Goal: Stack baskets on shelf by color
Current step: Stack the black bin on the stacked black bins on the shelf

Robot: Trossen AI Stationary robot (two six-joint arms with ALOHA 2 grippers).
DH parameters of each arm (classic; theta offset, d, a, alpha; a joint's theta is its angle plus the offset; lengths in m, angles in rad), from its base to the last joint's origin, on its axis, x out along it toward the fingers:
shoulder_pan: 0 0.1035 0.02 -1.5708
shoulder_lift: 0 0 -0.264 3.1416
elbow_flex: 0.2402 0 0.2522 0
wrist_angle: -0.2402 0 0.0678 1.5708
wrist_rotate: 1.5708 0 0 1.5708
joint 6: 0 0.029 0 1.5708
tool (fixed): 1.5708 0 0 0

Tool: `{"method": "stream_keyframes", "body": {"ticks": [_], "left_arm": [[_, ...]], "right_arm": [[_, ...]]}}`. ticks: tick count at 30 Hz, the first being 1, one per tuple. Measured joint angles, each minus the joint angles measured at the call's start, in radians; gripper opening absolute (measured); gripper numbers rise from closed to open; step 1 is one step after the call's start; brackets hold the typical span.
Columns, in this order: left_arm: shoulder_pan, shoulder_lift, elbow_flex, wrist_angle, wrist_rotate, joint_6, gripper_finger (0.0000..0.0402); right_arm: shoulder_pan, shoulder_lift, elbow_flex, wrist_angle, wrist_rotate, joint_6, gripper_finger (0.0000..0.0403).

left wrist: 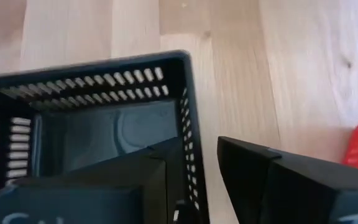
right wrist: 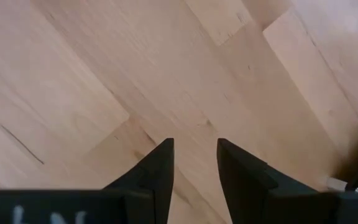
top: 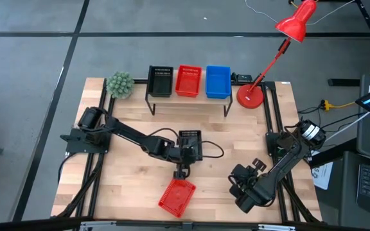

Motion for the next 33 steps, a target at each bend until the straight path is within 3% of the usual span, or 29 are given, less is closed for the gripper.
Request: {"method": "stream_keyframes", "body": {"ticks": [18,22,27,30,33], "left_arm": [[-0.002,0.060,-0.002,-0.033,-0.007,0.005,0.0092],[-0.014,0.055,0.000,-0.025,-0.062,0.027,0.0035],[-0.052,-0.027,0.022,-0.090,-0.093,0.058,0.0003],[-0.080,-0.116,0.076,-0.239,-0.099,0.040,0.0002],[-0.113,-0.218,0.143,-0.392,-0.177,0.026,0.0001]], "right_arm": [[0.000,0.000,0.000,-0.002,0.000,-0.001,0.0122],[0.000,0.000,0.000,-0.001,0.000,0.000,0.0122],[0.000,0.000,0.000,0.001,0.000,0.006,0.0122],[0.000,0.000,0.000,0.000,0.000,0.006,0.0122],[0.000,0.000,0.000,0.000,0.000,0.006,0.0122]]}}
